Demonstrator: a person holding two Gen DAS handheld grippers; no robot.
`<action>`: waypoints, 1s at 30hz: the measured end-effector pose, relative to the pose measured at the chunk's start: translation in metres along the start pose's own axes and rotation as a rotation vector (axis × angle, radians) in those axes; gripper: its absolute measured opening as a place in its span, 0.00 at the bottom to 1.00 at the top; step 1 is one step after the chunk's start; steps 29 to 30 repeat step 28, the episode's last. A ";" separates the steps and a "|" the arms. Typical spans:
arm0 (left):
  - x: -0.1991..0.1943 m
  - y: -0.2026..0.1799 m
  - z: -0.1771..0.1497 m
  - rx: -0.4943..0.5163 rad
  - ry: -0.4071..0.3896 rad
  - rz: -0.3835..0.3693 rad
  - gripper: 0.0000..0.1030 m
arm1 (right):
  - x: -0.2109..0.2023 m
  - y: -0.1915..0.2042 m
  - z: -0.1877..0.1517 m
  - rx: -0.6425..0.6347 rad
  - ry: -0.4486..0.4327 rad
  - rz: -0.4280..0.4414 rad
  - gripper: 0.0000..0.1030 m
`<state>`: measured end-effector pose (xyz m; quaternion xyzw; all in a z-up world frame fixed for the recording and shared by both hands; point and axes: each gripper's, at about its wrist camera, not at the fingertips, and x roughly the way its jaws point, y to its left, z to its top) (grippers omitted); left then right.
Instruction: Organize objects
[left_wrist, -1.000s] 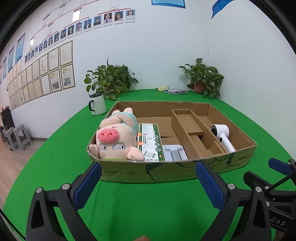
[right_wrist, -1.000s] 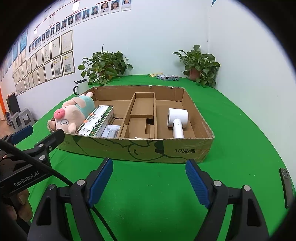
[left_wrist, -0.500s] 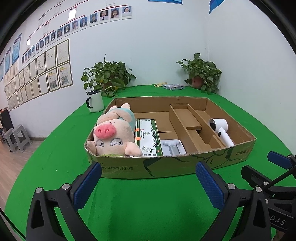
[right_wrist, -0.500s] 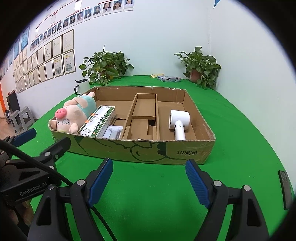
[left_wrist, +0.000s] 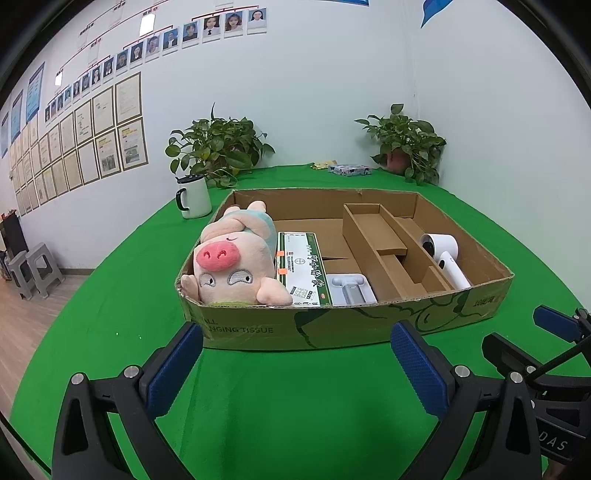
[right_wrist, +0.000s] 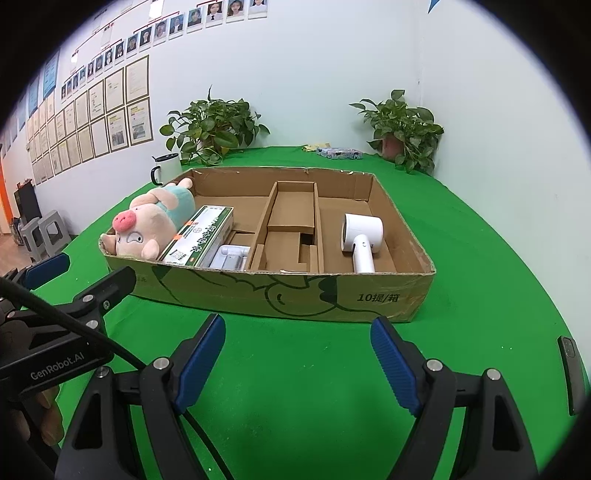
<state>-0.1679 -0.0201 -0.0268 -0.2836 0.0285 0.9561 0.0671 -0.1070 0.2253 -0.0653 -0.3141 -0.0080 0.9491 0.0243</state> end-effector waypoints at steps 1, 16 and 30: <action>0.000 0.000 0.000 0.001 0.000 0.001 0.99 | -0.001 0.001 0.000 -0.004 -0.005 -0.004 0.79; 0.000 0.000 -0.001 0.002 0.013 0.003 0.99 | -0.003 0.005 -0.001 -0.006 -0.006 0.000 0.79; -0.015 -0.004 -0.004 -0.017 0.008 0.002 0.99 | -0.013 -0.001 -0.003 0.005 -0.025 0.004 0.79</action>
